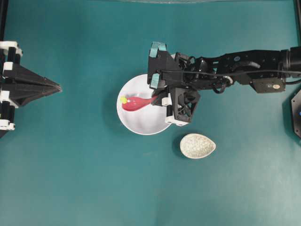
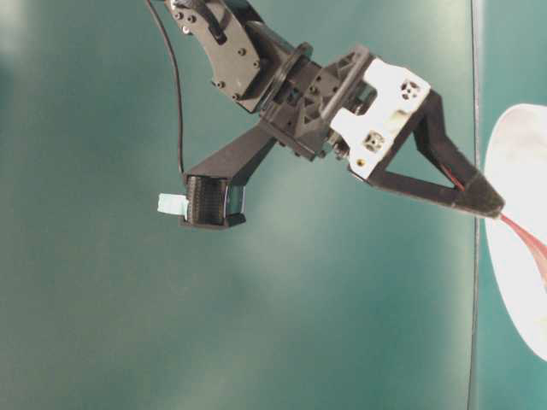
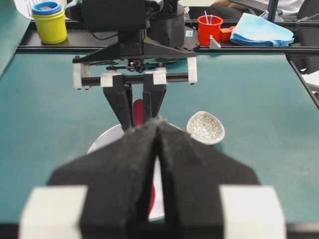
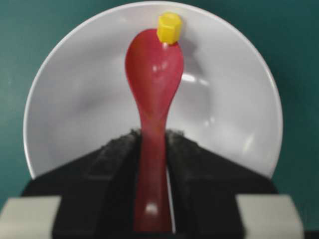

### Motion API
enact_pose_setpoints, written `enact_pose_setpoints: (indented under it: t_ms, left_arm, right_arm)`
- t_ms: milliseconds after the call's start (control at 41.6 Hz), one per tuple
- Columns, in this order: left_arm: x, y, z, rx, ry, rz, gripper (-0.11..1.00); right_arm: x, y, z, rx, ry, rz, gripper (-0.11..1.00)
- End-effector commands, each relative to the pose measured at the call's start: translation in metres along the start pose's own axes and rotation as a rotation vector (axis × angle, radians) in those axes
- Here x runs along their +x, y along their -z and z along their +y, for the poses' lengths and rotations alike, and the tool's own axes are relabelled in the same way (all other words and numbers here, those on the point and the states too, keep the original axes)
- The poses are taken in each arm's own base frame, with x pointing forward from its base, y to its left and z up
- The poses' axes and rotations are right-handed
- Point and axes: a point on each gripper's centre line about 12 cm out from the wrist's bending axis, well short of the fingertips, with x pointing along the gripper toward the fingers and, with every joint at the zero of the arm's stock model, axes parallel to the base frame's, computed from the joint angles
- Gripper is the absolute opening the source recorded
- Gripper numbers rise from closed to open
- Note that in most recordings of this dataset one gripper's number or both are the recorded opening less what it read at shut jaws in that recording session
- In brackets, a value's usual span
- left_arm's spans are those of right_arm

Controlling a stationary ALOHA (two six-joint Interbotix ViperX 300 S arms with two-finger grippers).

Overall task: Scoop the yellow hexagonal prism block from the bowl with a spoon using the right arm.
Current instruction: 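Push the spoon bowl under the yellow block with the right gripper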

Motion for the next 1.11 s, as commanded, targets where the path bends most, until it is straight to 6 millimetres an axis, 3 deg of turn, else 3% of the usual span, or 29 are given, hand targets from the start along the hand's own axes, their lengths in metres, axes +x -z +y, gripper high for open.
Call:
enact_pose_setpoints:
  t_ms: [0, 577, 1082]
  left_arm:
    - [0.002, -0.012, 0.0, 0.003, 0.0, -0.037, 0.0]
    - [0.002, -0.012, 0.0, 0.005, 0.0, -0.038, 0.0]
    - [0.002, -0.012, 0.0, 0.003, 0.0, -0.038, 0.0]
  right_arm:
    - [-0.014, -0.014, 0.003, -0.004, -0.002, -0.058, 0.24]
    - [-0.016, 0.0, 0.002, 0.0, 0.006, -0.05, 0.24]
    - [-0.015, 0.0, 0.001, 0.001, 0.013, -0.066, 0.24]
